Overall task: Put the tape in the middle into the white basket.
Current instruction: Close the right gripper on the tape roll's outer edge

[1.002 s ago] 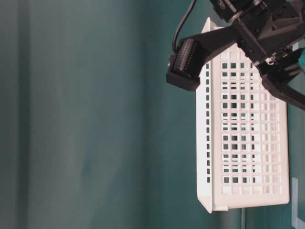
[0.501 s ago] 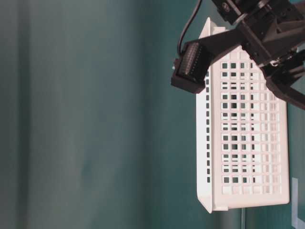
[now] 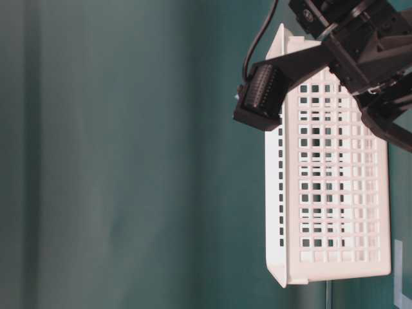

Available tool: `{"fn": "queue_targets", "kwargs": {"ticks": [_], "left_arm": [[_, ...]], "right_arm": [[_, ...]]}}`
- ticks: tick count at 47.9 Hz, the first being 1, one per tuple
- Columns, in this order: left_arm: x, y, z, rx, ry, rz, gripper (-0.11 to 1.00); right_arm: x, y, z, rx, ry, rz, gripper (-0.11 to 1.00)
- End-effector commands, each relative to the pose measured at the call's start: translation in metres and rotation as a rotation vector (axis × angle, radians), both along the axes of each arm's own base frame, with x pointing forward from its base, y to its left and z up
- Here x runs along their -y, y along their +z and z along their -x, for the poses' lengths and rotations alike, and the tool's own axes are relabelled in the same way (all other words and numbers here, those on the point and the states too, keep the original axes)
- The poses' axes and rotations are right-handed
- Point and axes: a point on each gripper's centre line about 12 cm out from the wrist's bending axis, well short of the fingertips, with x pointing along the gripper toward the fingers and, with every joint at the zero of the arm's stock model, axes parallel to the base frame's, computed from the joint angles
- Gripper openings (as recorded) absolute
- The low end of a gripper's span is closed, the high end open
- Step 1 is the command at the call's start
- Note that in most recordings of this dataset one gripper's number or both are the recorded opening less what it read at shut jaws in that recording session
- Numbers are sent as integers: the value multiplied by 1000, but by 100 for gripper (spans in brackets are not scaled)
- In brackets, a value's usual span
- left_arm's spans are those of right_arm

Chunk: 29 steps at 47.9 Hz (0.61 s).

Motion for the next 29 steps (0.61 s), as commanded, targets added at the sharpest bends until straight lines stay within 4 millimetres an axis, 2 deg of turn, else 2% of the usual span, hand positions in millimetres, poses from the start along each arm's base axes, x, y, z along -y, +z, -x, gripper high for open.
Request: {"fn": "queue_targets", "kwargs": {"ticks": [1, 7, 13, 14, 29], "left_arm": [[0, 6, -2, 14, -2, 3, -11], [0, 5, -1, 14, -2, 3, -11], [0, 6, -1, 15, -2, 4, -11], [0, 5, -1, 14, -2, 3, -11], [0, 6, -1, 15, -2, 4, -11]], "right_arm": [[-2, 10, -6, 34, 2, -3, 97], [-1, 10, -6, 34, 0, -3, 93], [-2, 12, -7, 38, 3, -2, 68], [-2, 12, -7, 38, 3, -2, 66], [-2, 25, -9, 71, 5, -1, 66]]}}
